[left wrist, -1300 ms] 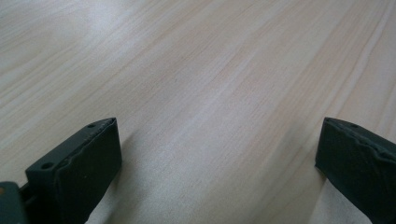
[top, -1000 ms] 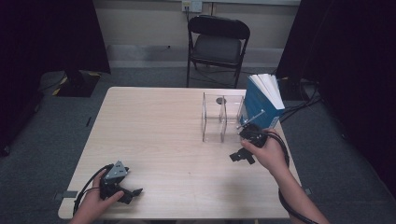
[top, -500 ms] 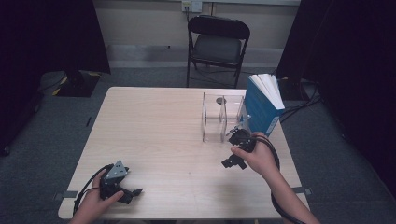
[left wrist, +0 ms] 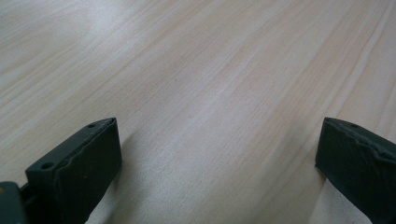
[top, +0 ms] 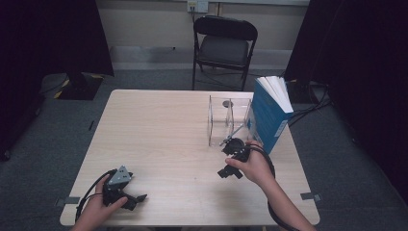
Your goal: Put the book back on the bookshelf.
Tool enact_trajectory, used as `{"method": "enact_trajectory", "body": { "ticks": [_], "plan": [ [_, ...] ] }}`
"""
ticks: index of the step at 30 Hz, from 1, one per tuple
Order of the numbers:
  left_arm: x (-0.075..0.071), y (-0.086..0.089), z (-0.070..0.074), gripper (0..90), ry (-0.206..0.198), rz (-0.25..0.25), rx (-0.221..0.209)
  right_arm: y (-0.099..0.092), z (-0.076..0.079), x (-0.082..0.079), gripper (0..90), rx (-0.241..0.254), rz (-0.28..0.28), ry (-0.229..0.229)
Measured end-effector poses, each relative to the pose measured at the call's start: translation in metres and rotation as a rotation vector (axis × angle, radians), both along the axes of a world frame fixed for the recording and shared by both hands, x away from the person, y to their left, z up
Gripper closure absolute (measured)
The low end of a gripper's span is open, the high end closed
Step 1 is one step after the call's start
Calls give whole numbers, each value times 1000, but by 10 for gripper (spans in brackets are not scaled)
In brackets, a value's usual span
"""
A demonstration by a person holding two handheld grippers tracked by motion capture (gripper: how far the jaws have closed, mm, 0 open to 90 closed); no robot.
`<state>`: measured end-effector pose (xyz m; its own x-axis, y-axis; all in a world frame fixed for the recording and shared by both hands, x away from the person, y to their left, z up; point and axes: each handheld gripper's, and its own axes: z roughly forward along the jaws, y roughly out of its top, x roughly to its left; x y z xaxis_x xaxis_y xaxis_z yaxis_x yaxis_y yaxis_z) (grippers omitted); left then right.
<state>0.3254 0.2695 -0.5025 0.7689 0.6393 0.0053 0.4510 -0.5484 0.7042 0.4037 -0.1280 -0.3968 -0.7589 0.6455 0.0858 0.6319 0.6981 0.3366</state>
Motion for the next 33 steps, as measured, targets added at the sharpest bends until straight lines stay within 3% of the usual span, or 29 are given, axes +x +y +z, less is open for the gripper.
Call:
{"method": "enact_trajectory", "body": {
  "ticks": [33],
  "plan": [
    [0,0,0,0,-2,1,-3,67,-35,-8,183,12,126,16]
  ]
}}
